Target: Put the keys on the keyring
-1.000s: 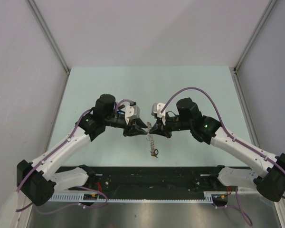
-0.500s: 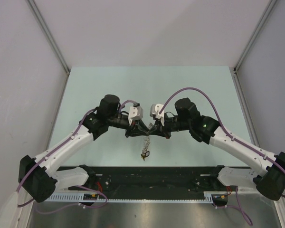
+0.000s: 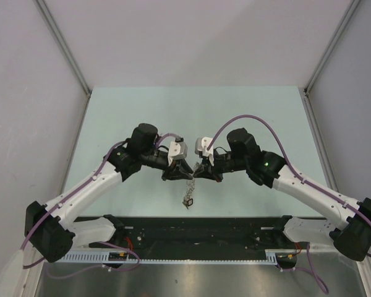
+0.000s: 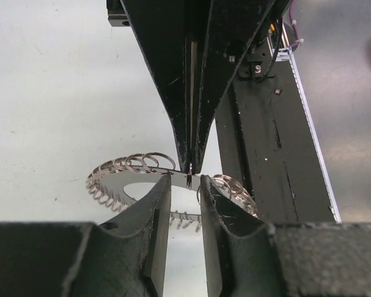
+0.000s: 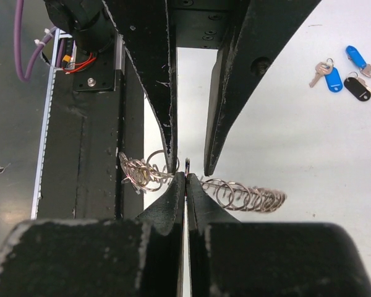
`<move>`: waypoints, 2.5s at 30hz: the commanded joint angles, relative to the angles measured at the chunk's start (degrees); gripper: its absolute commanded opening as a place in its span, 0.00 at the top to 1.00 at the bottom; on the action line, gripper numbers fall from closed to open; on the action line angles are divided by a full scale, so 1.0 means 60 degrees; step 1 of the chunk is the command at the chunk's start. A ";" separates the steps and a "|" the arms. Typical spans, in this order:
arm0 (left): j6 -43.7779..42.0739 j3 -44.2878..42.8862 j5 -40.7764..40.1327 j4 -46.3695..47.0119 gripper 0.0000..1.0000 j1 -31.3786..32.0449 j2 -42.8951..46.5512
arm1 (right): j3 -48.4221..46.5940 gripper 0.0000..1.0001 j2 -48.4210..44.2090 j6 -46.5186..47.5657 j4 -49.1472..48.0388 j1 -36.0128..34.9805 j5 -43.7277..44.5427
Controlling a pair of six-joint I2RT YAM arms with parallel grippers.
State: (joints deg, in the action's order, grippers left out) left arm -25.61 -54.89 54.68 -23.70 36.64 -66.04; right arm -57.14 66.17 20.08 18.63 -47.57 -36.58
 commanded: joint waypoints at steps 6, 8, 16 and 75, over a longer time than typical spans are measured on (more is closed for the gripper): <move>-0.0684 -0.0373 0.1141 -0.0591 0.72 -0.0175 0.0182 | -0.0583 1.00 -0.0203 0.0126 -0.0220 -0.0040 -0.0466; -0.0538 -0.0358 0.1229 -0.0416 0.74 -0.0175 0.0152 | -0.0569 1.00 -0.0218 0.0126 -0.0220 -0.0040 -0.0495; 0.0121 -0.0285 0.1303 0.0259 0.77 -0.0160 0.0138 | -0.0613 1.00 -0.0116 0.0140 -0.0190 -0.0113 -0.0437; 0.1060 0.0682 0.2064 0.1432 0.69 0.0060 0.0724 | -0.0642 1.00 -0.0277 -0.0050 0.0000 -0.0275 -0.0554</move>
State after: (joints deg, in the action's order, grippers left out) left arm -16.32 -47.51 61.95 -12.69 37.34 -61.87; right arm -57.89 65.45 18.72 21.89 -49.32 -39.09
